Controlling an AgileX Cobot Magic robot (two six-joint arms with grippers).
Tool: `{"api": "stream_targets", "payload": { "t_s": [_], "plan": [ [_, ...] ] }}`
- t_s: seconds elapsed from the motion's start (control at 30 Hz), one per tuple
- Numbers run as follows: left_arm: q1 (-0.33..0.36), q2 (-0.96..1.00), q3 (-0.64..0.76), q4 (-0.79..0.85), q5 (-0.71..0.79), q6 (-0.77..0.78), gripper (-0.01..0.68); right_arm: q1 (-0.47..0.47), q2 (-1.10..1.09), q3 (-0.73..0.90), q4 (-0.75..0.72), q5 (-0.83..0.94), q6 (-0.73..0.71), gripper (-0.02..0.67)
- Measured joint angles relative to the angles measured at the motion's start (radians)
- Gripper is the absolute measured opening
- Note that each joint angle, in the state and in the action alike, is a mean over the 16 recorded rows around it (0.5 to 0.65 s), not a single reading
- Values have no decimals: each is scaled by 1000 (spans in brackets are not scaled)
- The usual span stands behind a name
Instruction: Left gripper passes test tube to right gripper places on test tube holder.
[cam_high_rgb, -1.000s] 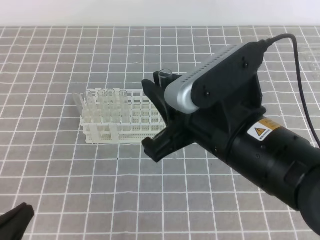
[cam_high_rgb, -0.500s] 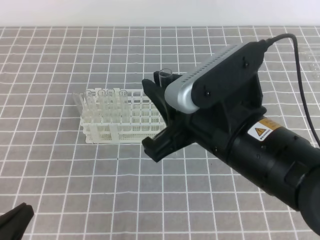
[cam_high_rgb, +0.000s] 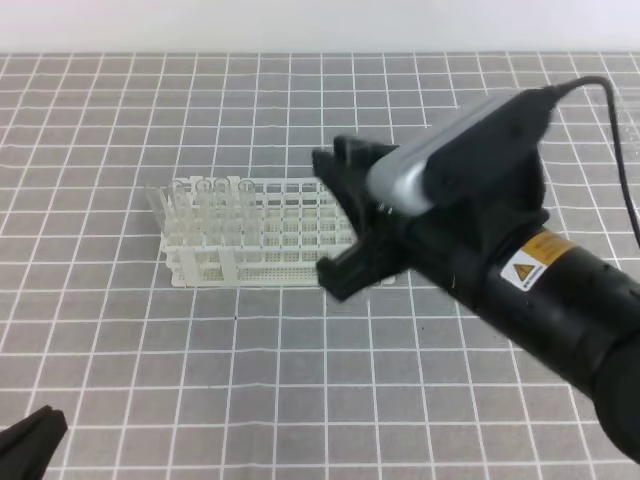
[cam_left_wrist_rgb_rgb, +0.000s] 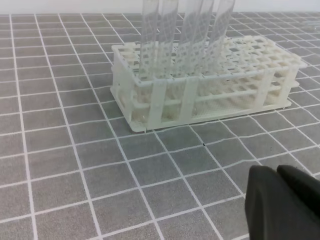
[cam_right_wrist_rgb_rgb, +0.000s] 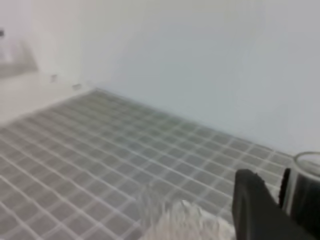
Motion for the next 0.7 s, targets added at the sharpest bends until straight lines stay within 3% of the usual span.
{"api": "stream_targets", "payload": {
  "t_s": [0.2,0.33,0.47,0.7],
  "plan": [
    [0,-1,-2,2,6,0,0,-99,88,20,-399,-177,396,9],
    [0,0,-1,7,10,0,0,-146,175,-3,-597,-283,578,9],
    [0,0,-2,11,15,0,0,-170,275,-62,-681,-350,618,9],
    [0,0,-2,18,19,0,0,-189,434,-201,-685,-362,562,9]
  ]
}}
